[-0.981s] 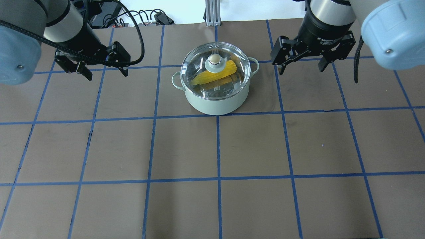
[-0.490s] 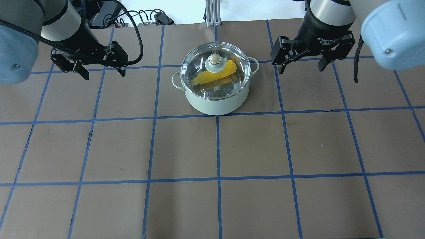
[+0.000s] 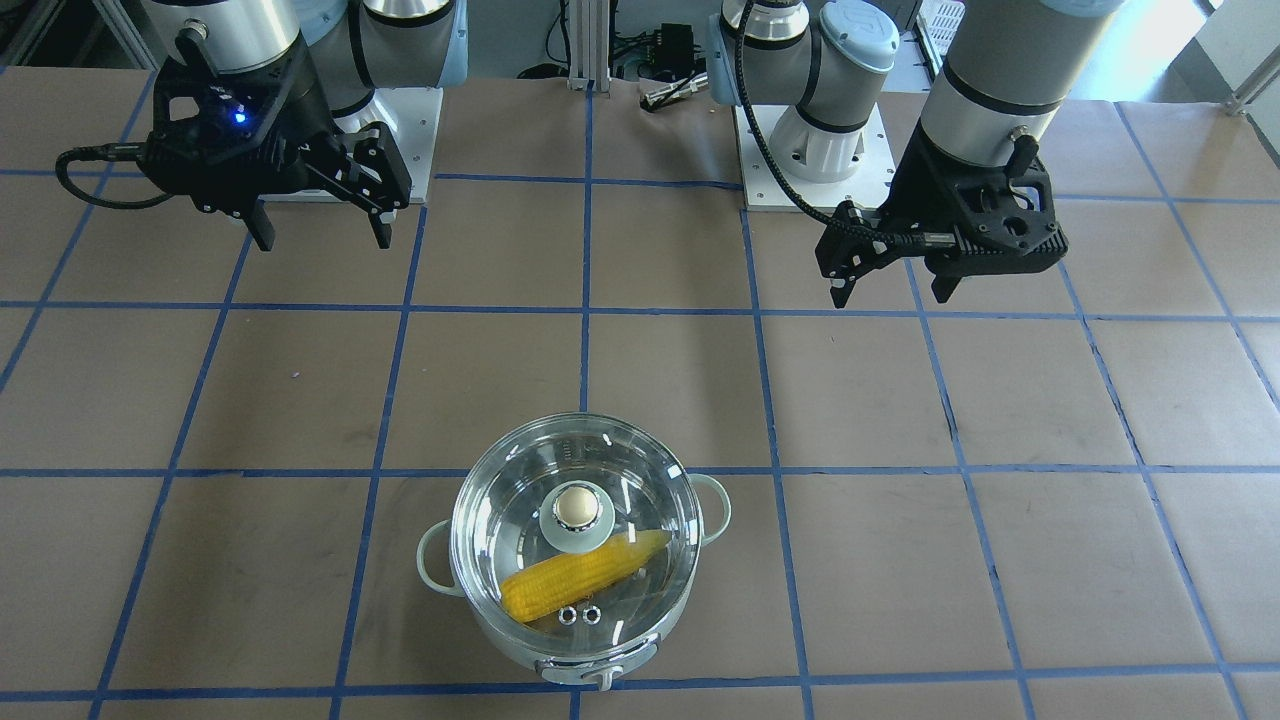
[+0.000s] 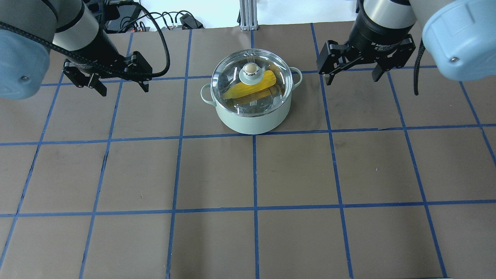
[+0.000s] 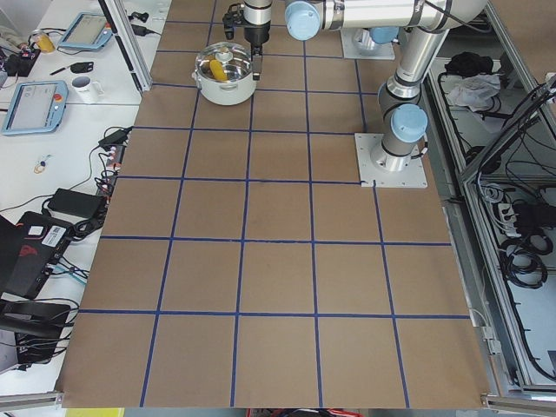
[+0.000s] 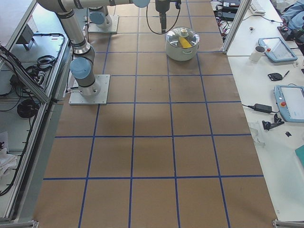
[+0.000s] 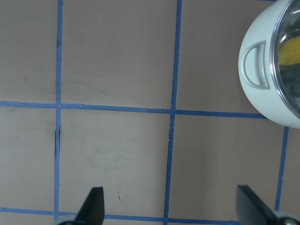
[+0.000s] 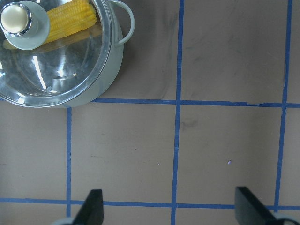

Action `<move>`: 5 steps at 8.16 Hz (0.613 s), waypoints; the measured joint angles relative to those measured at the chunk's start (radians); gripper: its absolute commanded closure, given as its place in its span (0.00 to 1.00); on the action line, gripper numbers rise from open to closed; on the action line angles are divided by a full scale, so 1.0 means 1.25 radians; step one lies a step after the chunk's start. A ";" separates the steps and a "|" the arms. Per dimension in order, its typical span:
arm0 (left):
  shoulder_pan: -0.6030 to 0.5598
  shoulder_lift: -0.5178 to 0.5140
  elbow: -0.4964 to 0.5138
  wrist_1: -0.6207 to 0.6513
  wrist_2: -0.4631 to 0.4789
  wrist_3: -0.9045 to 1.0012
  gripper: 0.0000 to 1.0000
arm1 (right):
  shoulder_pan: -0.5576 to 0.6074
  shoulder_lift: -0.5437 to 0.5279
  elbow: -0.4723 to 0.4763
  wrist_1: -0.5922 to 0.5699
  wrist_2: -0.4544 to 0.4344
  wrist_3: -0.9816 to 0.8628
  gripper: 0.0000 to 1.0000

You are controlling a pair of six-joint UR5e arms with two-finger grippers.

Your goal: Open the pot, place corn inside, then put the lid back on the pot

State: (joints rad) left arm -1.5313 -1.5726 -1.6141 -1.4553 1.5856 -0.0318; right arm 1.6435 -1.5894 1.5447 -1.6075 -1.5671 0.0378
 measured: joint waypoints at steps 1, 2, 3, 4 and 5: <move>0.000 0.000 0.000 -0.005 -0.001 -0.001 0.00 | 0.000 0.000 0.000 0.000 0.001 0.000 0.00; -0.001 0.000 -0.001 -0.008 -0.004 -0.001 0.00 | 0.000 0.000 0.000 0.000 0.002 0.000 0.00; -0.001 0.000 -0.001 -0.010 -0.004 -0.001 0.00 | 0.000 0.000 0.000 0.000 0.004 0.000 0.00; -0.001 0.002 -0.001 -0.011 -0.003 -0.001 0.00 | 0.000 0.000 0.000 0.000 0.005 0.000 0.00; -0.001 0.002 -0.001 -0.011 -0.003 -0.001 0.00 | 0.000 0.000 0.000 0.000 0.005 0.000 0.00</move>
State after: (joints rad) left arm -1.5324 -1.5702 -1.6153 -1.4697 1.5821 -0.0326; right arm 1.6429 -1.5892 1.5447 -1.6076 -1.5605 0.0383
